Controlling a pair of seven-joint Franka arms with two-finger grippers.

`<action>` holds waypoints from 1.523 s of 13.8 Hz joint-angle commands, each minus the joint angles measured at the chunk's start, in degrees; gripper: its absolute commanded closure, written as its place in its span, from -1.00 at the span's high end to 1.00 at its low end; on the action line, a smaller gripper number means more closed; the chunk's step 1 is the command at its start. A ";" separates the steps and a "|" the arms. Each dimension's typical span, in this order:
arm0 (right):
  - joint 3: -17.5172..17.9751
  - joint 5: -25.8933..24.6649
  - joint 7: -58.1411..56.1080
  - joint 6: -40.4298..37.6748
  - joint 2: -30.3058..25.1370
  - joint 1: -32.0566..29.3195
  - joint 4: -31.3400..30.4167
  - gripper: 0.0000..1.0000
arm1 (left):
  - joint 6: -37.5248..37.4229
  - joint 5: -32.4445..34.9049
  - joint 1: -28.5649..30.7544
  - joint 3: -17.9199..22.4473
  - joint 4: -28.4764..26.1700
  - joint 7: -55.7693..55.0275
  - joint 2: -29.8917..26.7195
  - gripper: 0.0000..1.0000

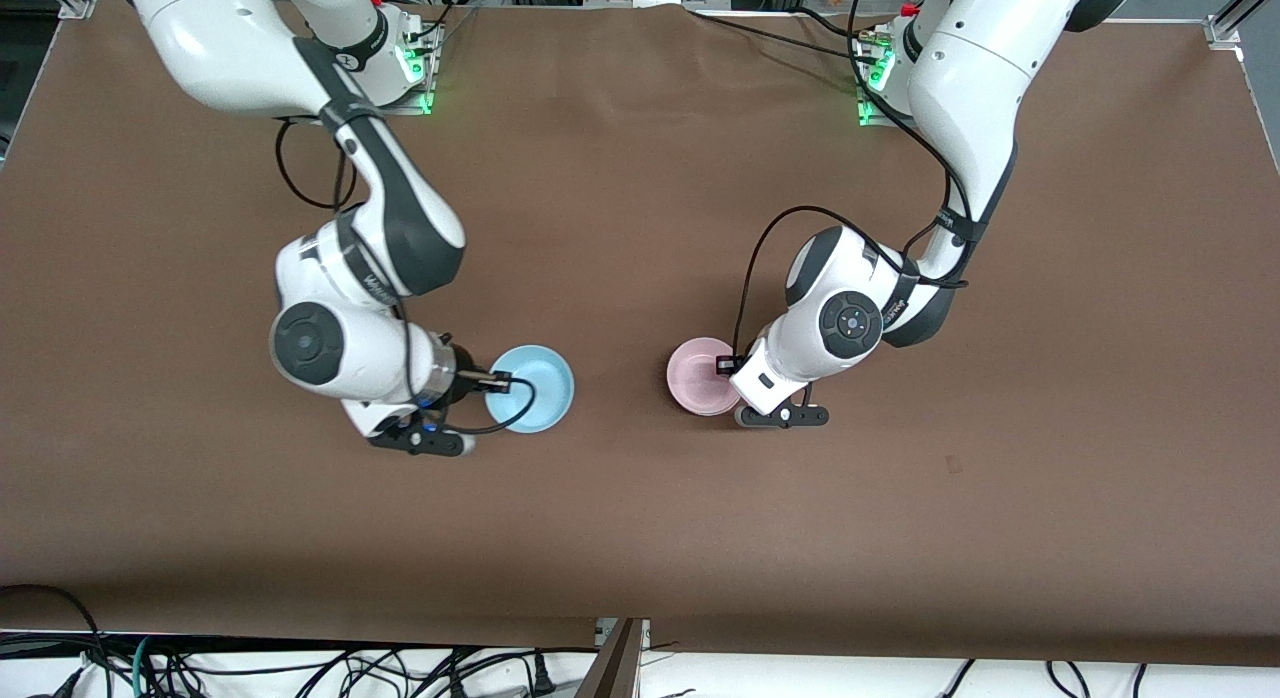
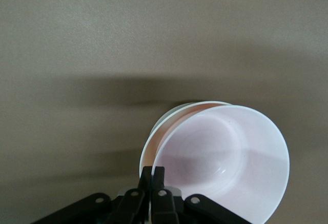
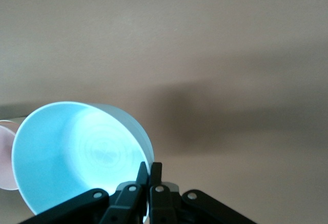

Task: Stack pink and blue bowls on white bowl
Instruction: 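Lift the blue bowl toward the stack while the left gripper holds the pink bowl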

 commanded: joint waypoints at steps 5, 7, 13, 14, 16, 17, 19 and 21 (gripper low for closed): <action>-0.22 -0.97 5.04 2.12 0.05 2.21 0.33 -1.00 | 0.80 1.35 0.41 -0.42 -0.03 0.12 0.38 -0.98; -0.13 -1.05 5.48 2.12 0.05 2.38 0.33 -1.00 | 0.80 1.44 0.59 -0.42 -0.47 0.21 0.29 -0.98; -0.22 -0.97 5.21 2.12 0.05 2.03 0.34 -1.00 | 0.98 1.44 0.68 -0.42 -0.99 1.70 0.38 -0.82; -0.22 -0.97 5.30 2.12 0.05 2.12 0.33 -1.00 | 1.33 1.35 0.68 -0.42 -0.99 1.61 0.38 -0.35; -0.22 -0.97 5.30 2.21 0.05 2.12 0.42 -1.00 | 1.16 1.26 0.76 -0.42 -0.91 1.00 0.12 0.99; -0.22 -0.97 5.30 2.21 0.05 2.03 0.42 -1.00 | 0.81 0.74 0.85 -0.42 -0.30 0.74 -0.23 1.00; -0.22 -0.97 5.65 2.30 0.05 2.30 0.42 -1.00 | -1.03 0.47 1.64 -0.42 0.06 0.65 -1.63 1.00; -0.22 -1.05 8.62 2.91 0.23 3.69 0.42 -1.00 | -5.68 0.47 3.04 -0.33 1.37 0.91 -3.56 1.00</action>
